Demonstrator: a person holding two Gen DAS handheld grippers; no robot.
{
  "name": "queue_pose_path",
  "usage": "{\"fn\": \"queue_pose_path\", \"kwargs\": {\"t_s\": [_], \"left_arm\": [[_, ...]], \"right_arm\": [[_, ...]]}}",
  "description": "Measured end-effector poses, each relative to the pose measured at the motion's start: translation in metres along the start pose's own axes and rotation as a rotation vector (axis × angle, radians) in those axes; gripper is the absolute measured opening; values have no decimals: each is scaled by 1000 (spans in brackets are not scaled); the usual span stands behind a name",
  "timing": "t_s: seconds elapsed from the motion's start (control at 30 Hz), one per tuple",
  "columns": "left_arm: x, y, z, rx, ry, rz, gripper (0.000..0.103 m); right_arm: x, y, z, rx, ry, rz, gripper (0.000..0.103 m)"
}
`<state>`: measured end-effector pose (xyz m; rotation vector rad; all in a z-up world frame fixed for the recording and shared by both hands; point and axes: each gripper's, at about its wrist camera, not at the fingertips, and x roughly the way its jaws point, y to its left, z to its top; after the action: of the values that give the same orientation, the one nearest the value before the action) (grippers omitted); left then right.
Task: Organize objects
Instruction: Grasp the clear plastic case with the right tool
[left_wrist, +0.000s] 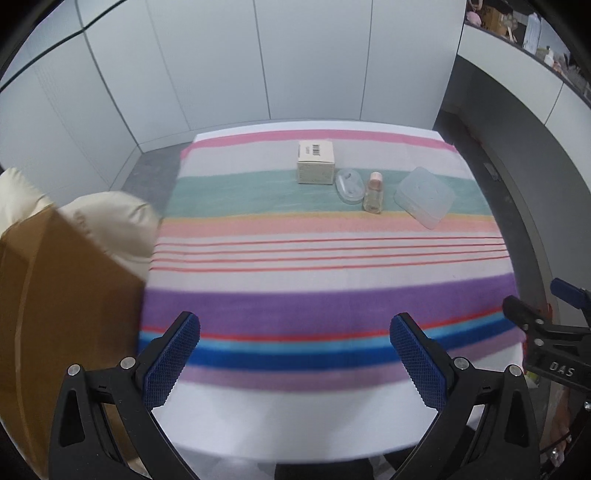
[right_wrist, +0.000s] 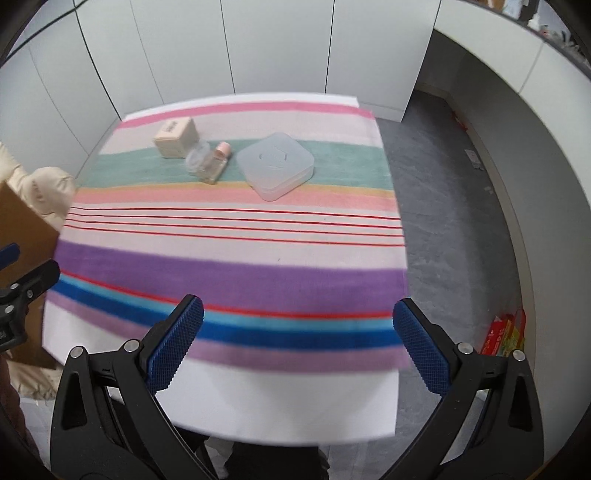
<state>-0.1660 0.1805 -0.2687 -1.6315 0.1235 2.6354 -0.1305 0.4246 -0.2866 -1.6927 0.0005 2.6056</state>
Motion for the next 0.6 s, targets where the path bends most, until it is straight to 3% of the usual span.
{"fn": "queue_pose_path", "kwargs": {"t_s": [0.13,0.33,0.53,0.6], "left_arm": [[43,-5,15,0,43,-22,103],[89,-9,32,-27,79,-69,103],[106,-21,44,0,71,-120,103],[107,-25,46,17,56,-132,102]], "right_arm": [[42,1,16,-12,12,24,103],[93,12,50,-104,-74,57,103],[140,26,90,-203,-120,36,102],[153,31,98,-242,-113,20,94]]}}
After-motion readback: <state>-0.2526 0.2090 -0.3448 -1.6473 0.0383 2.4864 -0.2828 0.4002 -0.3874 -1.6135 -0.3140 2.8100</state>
